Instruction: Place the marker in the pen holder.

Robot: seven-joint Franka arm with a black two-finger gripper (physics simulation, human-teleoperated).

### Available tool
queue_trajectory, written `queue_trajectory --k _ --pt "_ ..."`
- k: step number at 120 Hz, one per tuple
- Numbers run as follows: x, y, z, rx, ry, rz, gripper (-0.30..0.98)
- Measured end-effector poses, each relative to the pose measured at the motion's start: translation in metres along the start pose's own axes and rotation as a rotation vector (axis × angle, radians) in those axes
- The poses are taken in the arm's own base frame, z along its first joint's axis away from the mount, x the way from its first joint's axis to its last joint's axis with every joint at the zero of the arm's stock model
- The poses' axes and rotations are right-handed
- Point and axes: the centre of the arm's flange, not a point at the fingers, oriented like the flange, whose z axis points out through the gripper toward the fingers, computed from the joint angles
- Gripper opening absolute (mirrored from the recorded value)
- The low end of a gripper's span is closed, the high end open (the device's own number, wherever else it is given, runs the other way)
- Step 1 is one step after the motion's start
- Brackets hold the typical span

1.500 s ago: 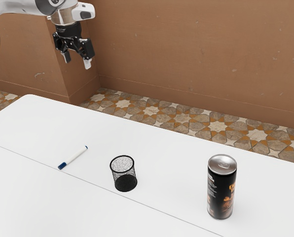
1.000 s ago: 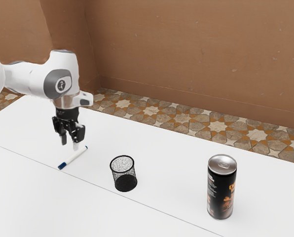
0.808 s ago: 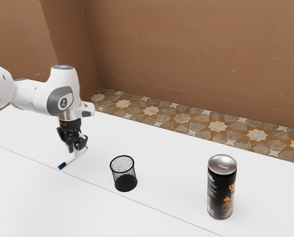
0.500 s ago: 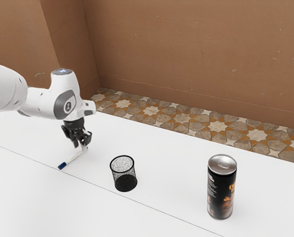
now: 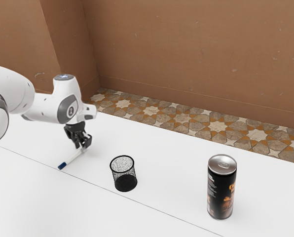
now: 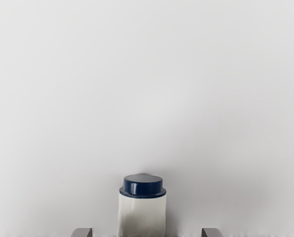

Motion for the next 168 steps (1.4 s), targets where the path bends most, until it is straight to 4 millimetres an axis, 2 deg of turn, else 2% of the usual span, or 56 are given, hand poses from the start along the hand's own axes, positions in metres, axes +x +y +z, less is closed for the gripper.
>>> queue_trajectory --k 34,60,80,86,96,115,125,133,142,156,168 --pt "-0.001 -0.002 0.009 -0.002 -0.002 0.034 0.21" --pt "0.000 -0.002 0.009 -0.003 0.004 0.053 0.00" --pt "0.002 0.000 0.005 0.007 0.011 0.067 -0.07" --pt "0.004 0.001 -0.005 0.013 0.026 0.070 -0.08" --pt "0.008 0.007 -0.034 0.020 0.069 0.081 -0.10" --pt "0.027 0.070 -0.104 0.002 0.189 0.177 -0.10" --pt "0.027 0.092 -0.144 0.000 0.251 0.207 -0.10" --pt "0.026 0.110 -0.168 -0.001 0.290 0.229 -0.10" --pt "0.027 0.129 -0.182 -0.009 0.313 0.251 -0.10" --pt "0.026 0.160 -0.189 -0.028 0.326 0.284 -0.10" --pt "0.012 0.180 -0.199 -0.044 0.335 0.295 -0.10"
